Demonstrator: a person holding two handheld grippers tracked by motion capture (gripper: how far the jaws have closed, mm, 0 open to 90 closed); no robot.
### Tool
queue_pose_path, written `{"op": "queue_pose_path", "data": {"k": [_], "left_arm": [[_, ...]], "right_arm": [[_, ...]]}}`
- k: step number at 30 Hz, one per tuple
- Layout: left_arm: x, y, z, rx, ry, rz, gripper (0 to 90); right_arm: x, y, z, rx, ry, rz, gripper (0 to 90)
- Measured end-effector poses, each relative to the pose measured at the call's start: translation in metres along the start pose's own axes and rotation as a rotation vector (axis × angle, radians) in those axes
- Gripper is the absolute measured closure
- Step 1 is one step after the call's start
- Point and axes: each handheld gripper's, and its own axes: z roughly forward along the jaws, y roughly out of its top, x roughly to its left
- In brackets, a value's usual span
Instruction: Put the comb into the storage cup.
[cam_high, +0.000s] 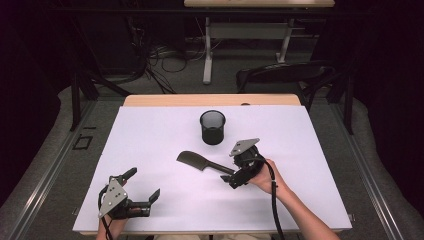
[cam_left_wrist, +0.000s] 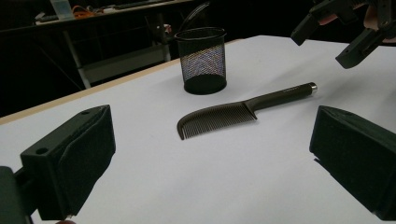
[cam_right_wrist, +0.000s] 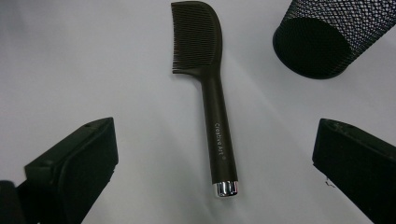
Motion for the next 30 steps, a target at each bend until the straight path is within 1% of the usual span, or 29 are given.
{"op": "queue_pose_path", "data": {"k": [2, 4, 5, 9, 14, 16, 17, 19, 27, 29, 30], "left_arm": [[0.000, 0.000, 0.000, 0.000, 0.000, -0.001, 0.2], [0.000, 0.000, 0.000, 0.000, 0.000, -0.002, 0.2], [0.000, 0.000, 0.000, 0.000, 0.001, -0.002, 0.2], [0.000, 0.000, 0.000, 0.000, 0.001, -0.002, 0.2], [0.000, 0.000, 0.000, 0.000, 0.000, -0.003, 0.2], [0.000, 0.000, 0.000, -0.001, 0.000, -0.003, 0.2], [0.000, 0.000, 0.000, -0.001, 0.000, -0.003, 0.2], [0.001, 0.000, 0.000, 0.001, 0.001, -0.004, 0.2], [0.000, 0.000, 0.000, 0.000, 0.000, -0.003, 0.2], [0.001, 0.000, 0.001, 0.001, 0.000, -0.005, 0.2], [0.001, 0.000, 0.001, 0.000, 0.000, -0.005, 0.2]], "right_arm": [[-0.001, 0.003, 0.002, 0.018, 0.001, -0.005, 0.0], [-0.002, 0.004, 0.003, 0.017, 0.002, -0.011, 0.0], [-0.001, 0.005, 0.003, 0.022, 0.002, -0.008, 0.0], [-0.001, 0.009, 0.007, 0.047, 0.003, -0.026, 0.0], [-0.003, 0.014, 0.012, 0.075, 0.018, -0.046, 0.0], [-0.003, 0.015, 0.014, 0.083, 0.019, -0.043, 0.0], [-0.005, 0.017, 0.017, 0.094, 0.021, -0.052, 0.0], [-0.005, 0.018, 0.017, 0.100, 0.021, -0.048, 0.0], [-0.005, 0.025, 0.025, 0.139, 0.033, -0.079, 0.0], [-0.005, 0.026, 0.026, 0.143, 0.036, -0.078, 0.0], [-0.005, 0.027, 0.027, 0.144, 0.038, -0.087, 0.0]]}}
